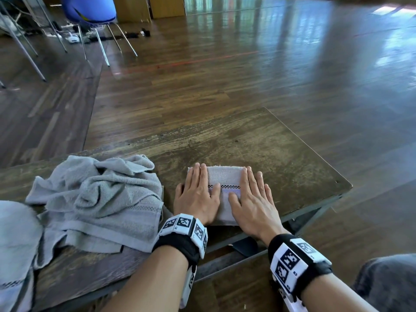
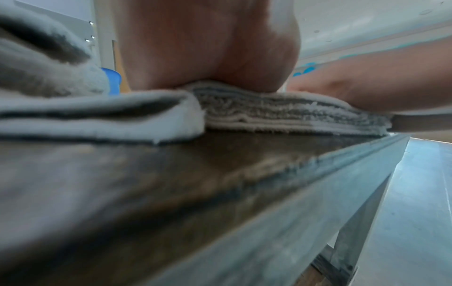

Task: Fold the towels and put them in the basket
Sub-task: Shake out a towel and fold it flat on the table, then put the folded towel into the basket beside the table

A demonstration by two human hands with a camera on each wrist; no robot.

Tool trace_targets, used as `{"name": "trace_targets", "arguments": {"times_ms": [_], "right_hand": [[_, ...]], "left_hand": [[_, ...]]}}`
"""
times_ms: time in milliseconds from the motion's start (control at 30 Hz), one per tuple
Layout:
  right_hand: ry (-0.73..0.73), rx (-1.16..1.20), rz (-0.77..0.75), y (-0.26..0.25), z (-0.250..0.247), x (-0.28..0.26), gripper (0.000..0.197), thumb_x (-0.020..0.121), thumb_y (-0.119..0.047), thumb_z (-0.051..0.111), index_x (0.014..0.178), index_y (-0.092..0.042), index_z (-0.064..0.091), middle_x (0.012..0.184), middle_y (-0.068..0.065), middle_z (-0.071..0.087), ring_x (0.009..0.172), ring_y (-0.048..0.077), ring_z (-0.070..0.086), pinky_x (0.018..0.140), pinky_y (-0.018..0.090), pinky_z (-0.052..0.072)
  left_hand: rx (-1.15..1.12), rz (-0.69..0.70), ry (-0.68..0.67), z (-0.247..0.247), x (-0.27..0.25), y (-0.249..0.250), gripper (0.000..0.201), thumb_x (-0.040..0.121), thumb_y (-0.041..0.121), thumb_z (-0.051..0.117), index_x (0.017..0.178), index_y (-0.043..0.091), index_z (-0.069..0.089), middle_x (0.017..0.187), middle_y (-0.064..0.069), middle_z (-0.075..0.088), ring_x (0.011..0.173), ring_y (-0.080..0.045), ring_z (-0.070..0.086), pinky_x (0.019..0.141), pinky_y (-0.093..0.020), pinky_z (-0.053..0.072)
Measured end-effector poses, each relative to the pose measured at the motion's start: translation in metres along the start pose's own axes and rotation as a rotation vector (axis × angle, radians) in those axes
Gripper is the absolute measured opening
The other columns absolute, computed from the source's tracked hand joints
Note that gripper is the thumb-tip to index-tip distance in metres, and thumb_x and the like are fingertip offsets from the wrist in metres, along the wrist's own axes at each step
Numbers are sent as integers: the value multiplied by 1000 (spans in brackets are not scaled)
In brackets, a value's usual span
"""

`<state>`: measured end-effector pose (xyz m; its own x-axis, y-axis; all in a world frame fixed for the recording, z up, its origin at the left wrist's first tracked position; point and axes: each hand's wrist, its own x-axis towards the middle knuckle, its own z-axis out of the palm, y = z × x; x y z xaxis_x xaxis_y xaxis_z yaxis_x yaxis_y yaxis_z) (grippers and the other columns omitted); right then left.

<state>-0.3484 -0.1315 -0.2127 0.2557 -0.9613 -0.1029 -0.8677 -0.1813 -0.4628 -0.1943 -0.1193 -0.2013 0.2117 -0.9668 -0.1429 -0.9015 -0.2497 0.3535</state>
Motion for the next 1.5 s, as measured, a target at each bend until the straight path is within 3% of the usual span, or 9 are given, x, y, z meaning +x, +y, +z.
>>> {"name": "trace_targets", "arguments": {"times_ms": [633, 767, 900, 1000, 1067, 1167, 1267, 1433, 1500], "right_hand": [[57, -13, 27, 0, 3, -3, 81, 96, -58, 23, 160, -23, -12, 170, -4, -8, 154, 14, -14, 125, 38, -8], [53, -3, 36, -1, 3, -2, 82, 94, -58, 22, 160, -23, -11, 170, -4, -7, 155, 15, -13, 125, 38, -9], [60, -3, 55, -3, 4, -1, 82, 93, -58, 22, 161, -23, -10, 170, -5, -5, 155, 15, -11, 125, 39, -8], [44, 16, 72, -7, 2, -2, 81, 94, -54, 25, 161, -24, -9, 170, -5, -6, 155, 15, -11, 125, 39, -7], [-3, 40, 84, -8, -4, -2, 81, 96, -52, 26, 160, -23, -13, 169, -5, -9, 154, 15, -14, 125, 40, -8], [-97, 144, 122, -18, -18, -2, 95, 90, -62, 31, 159, -18, -16, 169, -1, -11, 154, 18, -17, 125, 44, -9], [-171, 322, 181, -40, -34, -4, 112, 78, -82, 29, 159, -18, -15, 170, 6, 1, 155, 26, -12, 122, 52, -10], [-136, 965, 137, -93, -50, -9, 102, 87, -79, 43, 160, -27, -7, 164, 11, 25, 144, 31, 33, 119, 46, 25], [-153, 1096, 123, -126, -55, -9, 91, 88, -74, 48, 155, -29, 6, 148, 10, 45, 127, 28, 50, 111, 47, 39]], "left_hand": [[67, -136, -64, -8, -8, -5, 68, 101, 57, 6, 156, 25, -19, 165, 6, -20, 154, -20, -14, 120, -53, -16], [35, -195, 3, -11, -12, -9, 71, 102, 54, 10, 158, 16, -11, 168, -1, -6, 155, -18, -5, 123, -48, -11], [-30, -227, 70, -17, -17, -9, 70, 103, 54, 20, 158, 11, 16, 167, -5, 10, 154, -21, 8, 124, -44, 3], [-128, -309, 136, -28, -13, 4, 55, 100, 47, 42, 138, 7, 44, 148, -12, 45, 139, -29, 40, 115, -48, 28], [-244, -332, 187, -38, -11, 13, 45, 98, 42, 53, 123, 5, 47, 132, -12, 56, 119, -30, 54, 98, -43, 41], [-455, -281, 221, -54, -14, 17, 29, 96, 33, 61, 105, 10, 46, 111, -8, 62, 85, -22, 52, 65, -29, 34], [-610, -187, 246, -77, -18, 15, 26, 90, 29, 69, 100, 12, 52, 93, 0, 58, 81, -20, 53, 71, -30, 36], [-825, -146, 303, -141, -39, -2, 27, 87, 30, 72, 106, 15, 59, 97, 0, 66, 81, -13, 60, 66, -29, 44], [-897, -124, 332, -172, -55, -15, 29, 87, 29, 73, 109, 14, 63, 104, -3, 70, 93, -20, 66, 78, -34, 52]]}}
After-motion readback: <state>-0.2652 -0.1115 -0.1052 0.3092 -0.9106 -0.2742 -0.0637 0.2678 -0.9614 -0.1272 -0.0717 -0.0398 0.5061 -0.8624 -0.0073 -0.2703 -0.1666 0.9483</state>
